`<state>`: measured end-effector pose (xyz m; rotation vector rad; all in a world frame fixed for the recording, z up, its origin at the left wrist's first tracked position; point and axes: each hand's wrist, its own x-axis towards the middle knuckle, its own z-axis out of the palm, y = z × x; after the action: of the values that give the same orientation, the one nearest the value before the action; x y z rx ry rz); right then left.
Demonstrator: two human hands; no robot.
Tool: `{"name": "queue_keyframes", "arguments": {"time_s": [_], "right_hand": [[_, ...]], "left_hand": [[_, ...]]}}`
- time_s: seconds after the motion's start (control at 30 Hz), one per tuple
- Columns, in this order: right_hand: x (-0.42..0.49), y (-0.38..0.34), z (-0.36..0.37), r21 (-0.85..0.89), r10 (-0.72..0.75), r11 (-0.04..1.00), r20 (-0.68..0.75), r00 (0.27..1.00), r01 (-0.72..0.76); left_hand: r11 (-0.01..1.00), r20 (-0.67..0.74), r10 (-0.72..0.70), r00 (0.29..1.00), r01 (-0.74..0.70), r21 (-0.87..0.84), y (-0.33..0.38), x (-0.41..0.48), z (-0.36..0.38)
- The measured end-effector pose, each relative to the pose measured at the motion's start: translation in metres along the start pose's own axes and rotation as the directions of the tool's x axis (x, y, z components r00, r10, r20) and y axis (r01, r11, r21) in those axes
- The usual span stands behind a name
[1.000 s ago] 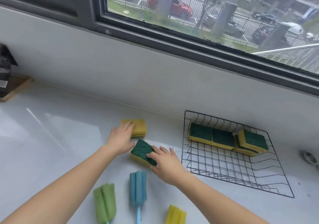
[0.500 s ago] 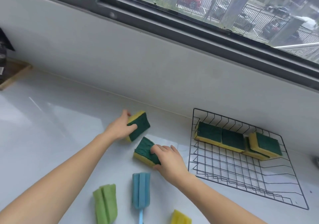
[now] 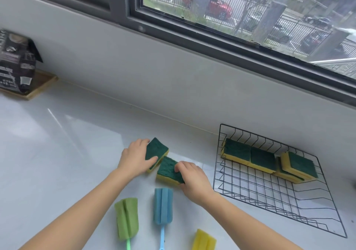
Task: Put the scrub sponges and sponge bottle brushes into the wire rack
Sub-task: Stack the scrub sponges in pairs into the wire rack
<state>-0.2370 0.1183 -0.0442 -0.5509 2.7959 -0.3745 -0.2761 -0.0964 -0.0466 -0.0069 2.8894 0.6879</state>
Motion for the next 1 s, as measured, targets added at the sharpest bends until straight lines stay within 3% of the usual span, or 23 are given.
{"name": "queue_keyframes", "arguments": {"time_s": [0.13,0.4,0.53,0.67,0.83,1.0], "right_hand": [[-0.003,0.007,-0.008,-0.062,-0.028,0.998,0.048,0.998,0.031],[-0.010,0.016,-0.024,-0.150,-0.047,0.986,0.207,0.977,0.079],[-0.008,0.009,-0.021,-0.140,-0.080,0.985,0.154,0.985,0.102],[-0.006,0.013,-0.022,-0.093,-0.048,0.994,0.080,0.996,0.055],[-0.006,0.006,-0.022,-0.108,-0.059,0.991,0.160,0.985,0.077],[-0.013,-0.004,-0.043,-0.023,-0.063,0.998,0.003,0.998,0.063]], "left_hand": [[0.989,0.058,0.069,0.996,-0.076,0.129,0.002,-0.010,0.008],[0.959,0.170,0.200,0.965,-0.228,0.170,-0.010,-0.013,-0.003],[0.962,0.204,0.214,0.955,-0.242,0.124,-0.017,-0.020,-0.001],[0.965,0.129,0.243,0.961,-0.253,0.067,-0.022,-0.024,0.002],[0.974,0.093,0.222,0.971,-0.225,0.025,-0.021,-0.025,0.001],[0.981,0.066,0.194,0.979,-0.194,-0.007,-0.016,-0.038,-0.012]]}}
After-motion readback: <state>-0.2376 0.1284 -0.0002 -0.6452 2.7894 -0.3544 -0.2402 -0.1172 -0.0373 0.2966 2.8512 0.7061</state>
